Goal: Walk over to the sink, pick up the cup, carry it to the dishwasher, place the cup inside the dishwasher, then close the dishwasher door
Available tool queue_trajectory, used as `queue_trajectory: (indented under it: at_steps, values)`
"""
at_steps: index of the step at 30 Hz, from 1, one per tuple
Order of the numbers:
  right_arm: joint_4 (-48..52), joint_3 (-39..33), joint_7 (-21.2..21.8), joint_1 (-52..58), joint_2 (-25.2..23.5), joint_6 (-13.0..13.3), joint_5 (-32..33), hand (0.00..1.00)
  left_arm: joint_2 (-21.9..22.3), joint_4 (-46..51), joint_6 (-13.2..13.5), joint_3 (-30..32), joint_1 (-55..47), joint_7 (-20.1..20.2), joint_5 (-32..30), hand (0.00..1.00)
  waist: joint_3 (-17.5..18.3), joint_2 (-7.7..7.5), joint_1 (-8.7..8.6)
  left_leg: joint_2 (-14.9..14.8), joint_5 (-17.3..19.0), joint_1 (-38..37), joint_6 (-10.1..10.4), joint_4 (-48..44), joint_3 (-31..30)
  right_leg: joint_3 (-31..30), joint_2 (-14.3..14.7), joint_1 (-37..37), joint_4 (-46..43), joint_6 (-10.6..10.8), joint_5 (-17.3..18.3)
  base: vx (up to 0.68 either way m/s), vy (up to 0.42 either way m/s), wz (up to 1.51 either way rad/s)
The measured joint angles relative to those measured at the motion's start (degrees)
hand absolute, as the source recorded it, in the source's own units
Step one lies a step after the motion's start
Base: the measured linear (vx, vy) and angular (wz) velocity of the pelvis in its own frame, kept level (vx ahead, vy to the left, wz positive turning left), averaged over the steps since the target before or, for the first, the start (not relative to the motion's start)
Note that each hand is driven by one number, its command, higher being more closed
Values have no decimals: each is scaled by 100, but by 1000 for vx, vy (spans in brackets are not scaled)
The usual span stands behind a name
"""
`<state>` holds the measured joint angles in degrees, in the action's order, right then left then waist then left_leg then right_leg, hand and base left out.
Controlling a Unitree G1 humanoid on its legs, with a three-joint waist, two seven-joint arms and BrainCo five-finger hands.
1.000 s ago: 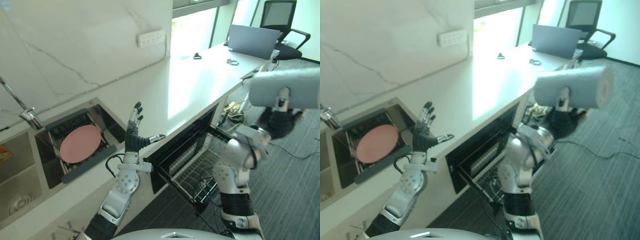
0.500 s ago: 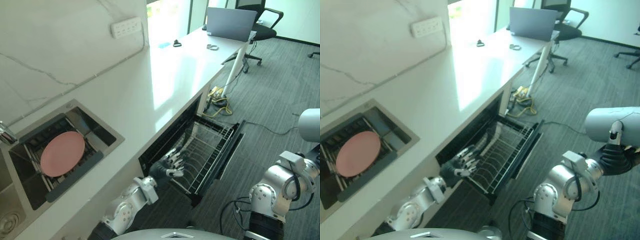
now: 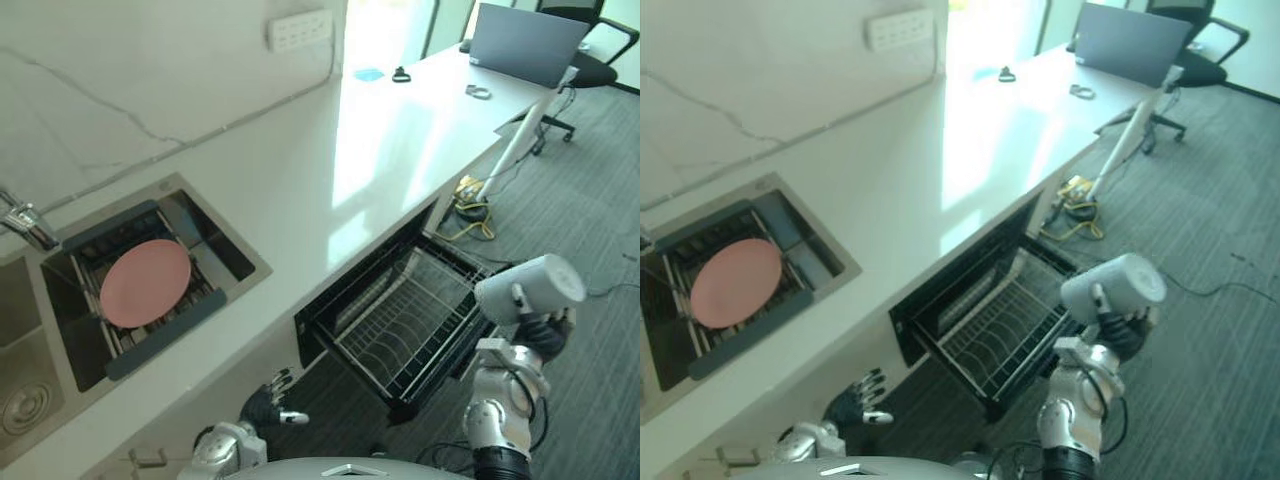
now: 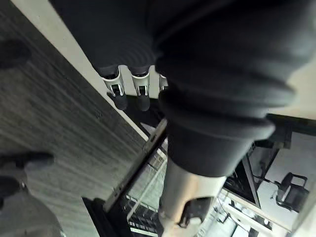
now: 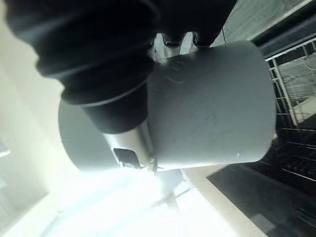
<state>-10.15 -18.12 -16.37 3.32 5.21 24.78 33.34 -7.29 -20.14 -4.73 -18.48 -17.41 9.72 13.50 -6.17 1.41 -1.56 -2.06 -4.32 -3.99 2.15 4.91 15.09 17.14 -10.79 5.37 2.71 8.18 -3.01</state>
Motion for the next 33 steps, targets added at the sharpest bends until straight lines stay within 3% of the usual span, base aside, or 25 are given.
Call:
queue_trajectory:
  at_steps: [8,14,19,20,27,30,33]
  values:
    - [-518,251,150,-72,-19,-41,-360,100,-9,-425,161,403,-49,-768,-1151,0,-39,-8,125,46,7,13,-8,1,-290,373,-33,187,16,31,104,21,-5,20]
    - [-1245,539,105,-225,-11,-316,-1112,100,15,-735,156,765,-112,-1000,-1310,0,-164,-42,266,67,2,95,-7,0,-478,604,-38,256,32,52,137,22,-5,20]
    - [-1996,622,-36,-656,130,-440,-1475,100,136,-772,275,950,-106,-1084,-1377,0,-336,22,359,151,-26,191,-37,0,-701,852,-104,298,27,94,170,8,12,24]
    - [-2082,620,-68,-765,236,-492,-1498,100,131,-766,327,959,-95,-1086,-1377,0,-386,96,388,170,-54,270,-52,0,-749,912,-115,275,17,97,171,-6,25,34]
    - [-2418,606,-424,-1673,687,-551,-1594,100,125,-525,738,996,-78,-1094,-1298,0,-1044,238,570,205,-285,801,-82,-5,-1066,1207,-163,-93,-131,106,146,-23,25,29]
    - [-2487,607,-721,-1910,856,-751,-1801,100,125,-412,1010,1090,-74,-1104,-1146,0,-1382,316,616,248,-361,919,-96,-6,-1161,1277,-199,-196,-231,107,147,-18,27,16]
    - [-2904,726,-787,-2146,1195,-948,-2039,100,5,-578,1098,1265,129,-1462,-1120,0,-1601,307,669,253,-468,1196,-111,-37,-1230,1324,-273,-510,-459,82,172,-24,33,16]
